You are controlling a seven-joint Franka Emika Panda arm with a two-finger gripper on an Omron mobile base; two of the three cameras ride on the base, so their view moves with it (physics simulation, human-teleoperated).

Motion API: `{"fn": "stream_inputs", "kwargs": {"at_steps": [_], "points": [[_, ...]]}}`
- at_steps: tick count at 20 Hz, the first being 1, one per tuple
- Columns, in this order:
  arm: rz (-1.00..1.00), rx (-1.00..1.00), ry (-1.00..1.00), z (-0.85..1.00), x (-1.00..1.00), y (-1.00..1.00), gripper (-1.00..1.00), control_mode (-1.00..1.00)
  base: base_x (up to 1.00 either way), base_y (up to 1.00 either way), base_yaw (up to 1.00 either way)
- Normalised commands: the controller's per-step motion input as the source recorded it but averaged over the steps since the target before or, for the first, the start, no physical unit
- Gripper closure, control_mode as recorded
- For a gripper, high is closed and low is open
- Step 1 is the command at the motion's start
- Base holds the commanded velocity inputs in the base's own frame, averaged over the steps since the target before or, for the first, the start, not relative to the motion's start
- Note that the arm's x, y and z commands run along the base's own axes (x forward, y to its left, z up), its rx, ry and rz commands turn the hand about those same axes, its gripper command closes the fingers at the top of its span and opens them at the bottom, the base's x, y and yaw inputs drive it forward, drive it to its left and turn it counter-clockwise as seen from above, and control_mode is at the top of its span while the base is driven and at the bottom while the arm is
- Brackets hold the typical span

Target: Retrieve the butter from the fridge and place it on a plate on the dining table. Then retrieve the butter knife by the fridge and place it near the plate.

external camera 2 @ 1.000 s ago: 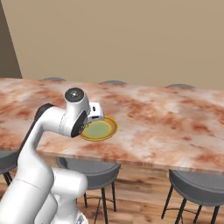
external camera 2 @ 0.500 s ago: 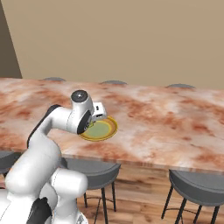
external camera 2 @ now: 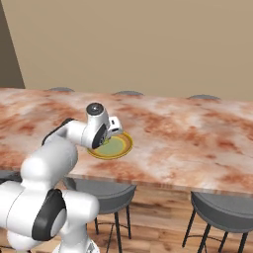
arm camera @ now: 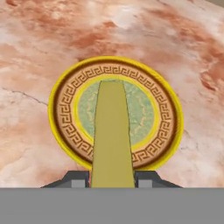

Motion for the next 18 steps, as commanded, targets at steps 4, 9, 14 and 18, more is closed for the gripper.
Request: {"fn": "stream_inputs", "kwargs": {"at_steps": [4, 9, 14, 18], "points": [[0.0, 0.0, 0.07, -0.12, 0.28, 0.15, 1.0, -1.0, 0.0, 0.0, 0.0], [0.0, 0.0, 0.06, -0.19, 0.34, 0.16, 1.0, -1.0, 0.0, 0.0, 0.0], [0.0, 0.0, 0.07, -0.32, 0.11, 0.04, 1.0, -1.0, 0.0, 0.0, 0.0], [0.0, 0.0, 0.11, -0.31, 0.0, 0.0, 1.0, -1.0, 0.0, 0.0, 0.0]]}}
